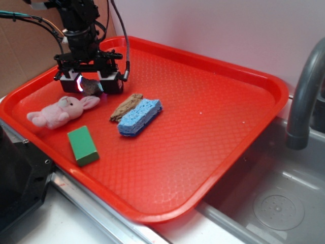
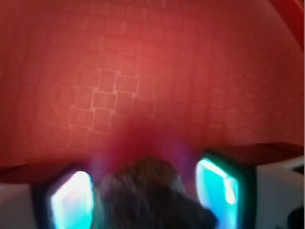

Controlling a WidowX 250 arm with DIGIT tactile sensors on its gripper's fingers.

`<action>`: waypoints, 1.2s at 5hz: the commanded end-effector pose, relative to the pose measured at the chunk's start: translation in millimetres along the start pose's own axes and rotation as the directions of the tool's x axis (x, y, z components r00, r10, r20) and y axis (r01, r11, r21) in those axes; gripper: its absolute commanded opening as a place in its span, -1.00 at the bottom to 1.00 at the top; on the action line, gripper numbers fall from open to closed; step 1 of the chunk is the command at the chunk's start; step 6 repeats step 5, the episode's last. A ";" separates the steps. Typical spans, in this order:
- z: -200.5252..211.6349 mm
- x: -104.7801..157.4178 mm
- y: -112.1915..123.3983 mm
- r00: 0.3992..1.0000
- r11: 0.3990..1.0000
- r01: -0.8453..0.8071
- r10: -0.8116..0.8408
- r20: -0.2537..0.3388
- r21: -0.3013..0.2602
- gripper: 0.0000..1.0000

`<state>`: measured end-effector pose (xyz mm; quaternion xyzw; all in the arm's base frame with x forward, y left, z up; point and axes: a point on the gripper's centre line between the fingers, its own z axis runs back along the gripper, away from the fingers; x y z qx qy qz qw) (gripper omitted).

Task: Grab the rock.

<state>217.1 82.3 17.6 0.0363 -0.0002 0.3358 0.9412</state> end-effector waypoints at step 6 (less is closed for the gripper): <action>265.3 -48.7 -16.5 0.887 0.892 0.435 -0.402 0.226 -0.119 -1.00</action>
